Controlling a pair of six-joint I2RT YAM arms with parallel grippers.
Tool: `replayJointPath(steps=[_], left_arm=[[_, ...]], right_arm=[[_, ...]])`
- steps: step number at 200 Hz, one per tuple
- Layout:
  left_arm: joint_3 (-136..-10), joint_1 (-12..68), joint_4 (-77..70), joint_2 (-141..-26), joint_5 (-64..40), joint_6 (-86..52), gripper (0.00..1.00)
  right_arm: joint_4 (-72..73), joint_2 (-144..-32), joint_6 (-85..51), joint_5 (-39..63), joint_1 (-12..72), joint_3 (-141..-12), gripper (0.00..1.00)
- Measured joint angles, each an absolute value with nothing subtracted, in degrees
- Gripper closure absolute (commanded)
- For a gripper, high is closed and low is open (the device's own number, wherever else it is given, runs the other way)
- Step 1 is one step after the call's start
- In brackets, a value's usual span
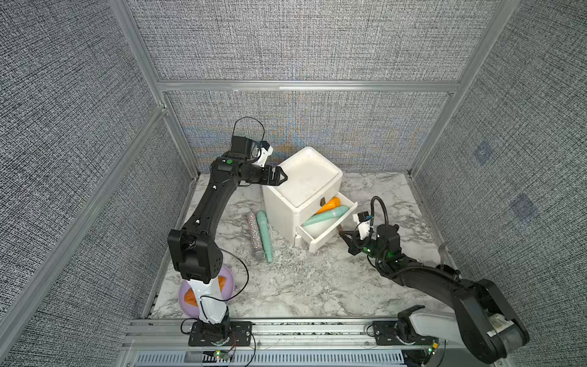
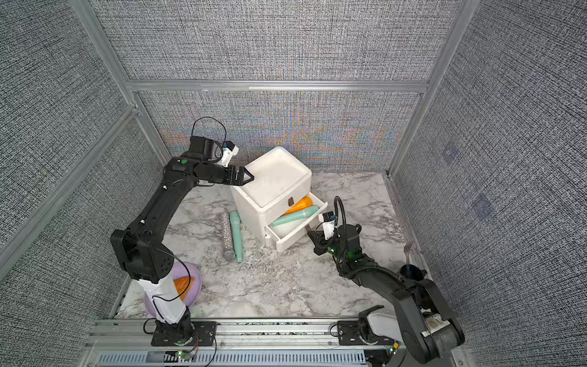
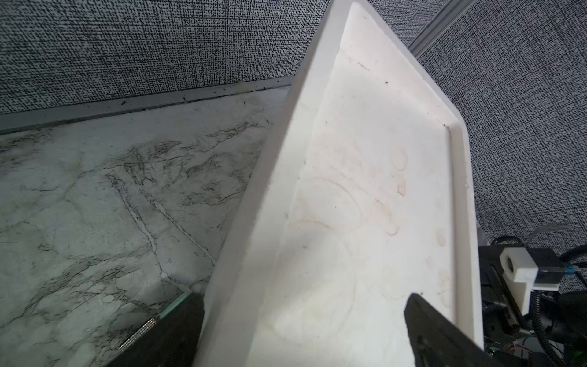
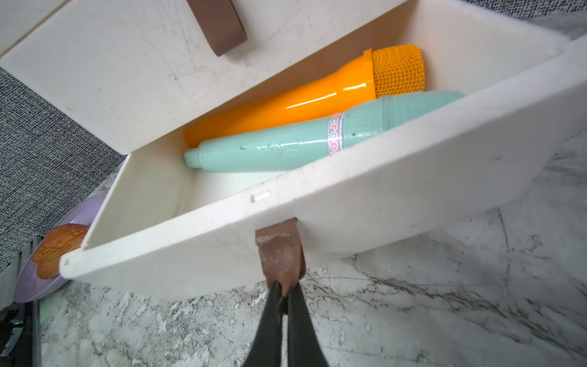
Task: Take the microphone out of the drawer
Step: Open the drawer in the storage box.
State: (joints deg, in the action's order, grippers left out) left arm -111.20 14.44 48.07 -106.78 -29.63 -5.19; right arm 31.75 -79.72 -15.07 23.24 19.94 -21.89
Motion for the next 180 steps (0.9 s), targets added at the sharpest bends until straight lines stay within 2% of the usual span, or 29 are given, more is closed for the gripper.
replayJointPath(steps=[180], left_arm=[[-111.2,14.4,48.2,-106.4,-29.1,-5.2,0.0]], right_arm=[[20.3,-64.9,-22.9,20.1,18.3,-17.2,1.0]])
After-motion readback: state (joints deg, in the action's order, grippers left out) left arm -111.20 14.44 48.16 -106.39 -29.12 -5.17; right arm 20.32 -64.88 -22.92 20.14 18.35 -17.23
